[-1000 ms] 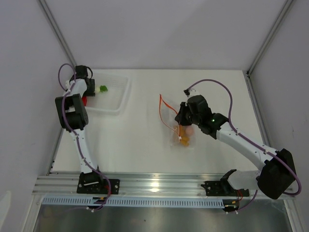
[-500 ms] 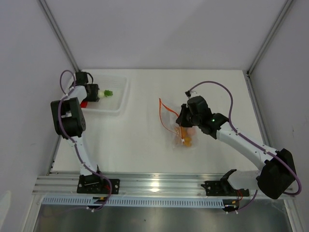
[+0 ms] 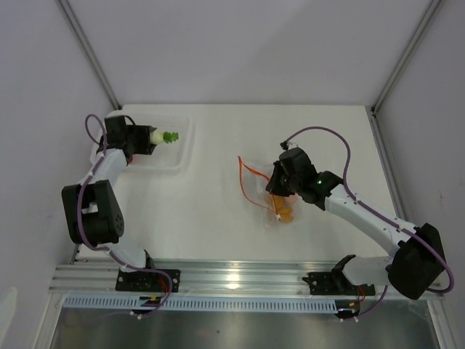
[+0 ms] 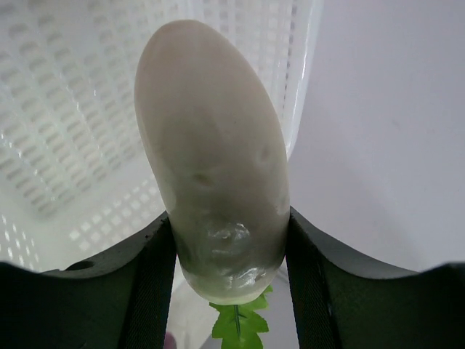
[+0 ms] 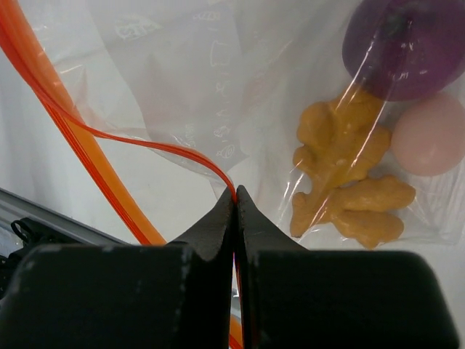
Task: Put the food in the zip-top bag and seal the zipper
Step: Pick up the fake vegetable from the bin, then place the fake vegetable in the zipper food storage bag.
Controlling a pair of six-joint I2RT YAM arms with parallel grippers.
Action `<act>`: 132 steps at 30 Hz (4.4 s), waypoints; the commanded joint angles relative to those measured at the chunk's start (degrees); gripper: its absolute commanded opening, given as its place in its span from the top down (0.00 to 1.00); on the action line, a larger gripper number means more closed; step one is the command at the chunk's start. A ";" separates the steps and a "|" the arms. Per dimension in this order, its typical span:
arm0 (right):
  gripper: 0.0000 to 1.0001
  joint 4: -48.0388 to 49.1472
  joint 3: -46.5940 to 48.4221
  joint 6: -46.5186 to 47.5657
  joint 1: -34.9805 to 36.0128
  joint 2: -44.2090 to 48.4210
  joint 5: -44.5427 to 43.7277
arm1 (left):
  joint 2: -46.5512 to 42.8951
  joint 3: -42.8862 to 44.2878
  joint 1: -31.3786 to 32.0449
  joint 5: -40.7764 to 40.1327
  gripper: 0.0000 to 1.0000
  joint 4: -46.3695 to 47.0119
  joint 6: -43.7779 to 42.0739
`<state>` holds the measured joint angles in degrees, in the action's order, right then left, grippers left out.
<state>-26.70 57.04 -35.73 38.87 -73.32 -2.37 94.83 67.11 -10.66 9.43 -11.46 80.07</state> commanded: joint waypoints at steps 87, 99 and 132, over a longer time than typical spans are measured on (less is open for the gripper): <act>1.00 -0.37 8.01 1.63 24.76 -4.55 -23.63 | -27.94 -28.79 34.12 54.47 0.92 -1.63 -29.71; 1.00 -2.04 8.18 0.04 25.02 -5.17 -25.58 | -37.61 -30.64 34.12 48.58 0.92 -8.66 -32.17; 1.00 2.97 5.54 1.10 28.72 -1.39 -19.25 | -26.45 -29.32 34.47 47.35 0.87 5.20 -20.84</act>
<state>-25.93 62.67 -34.48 67.07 -76.31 -22.46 68.01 36.14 23.27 58.63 -11.40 55.72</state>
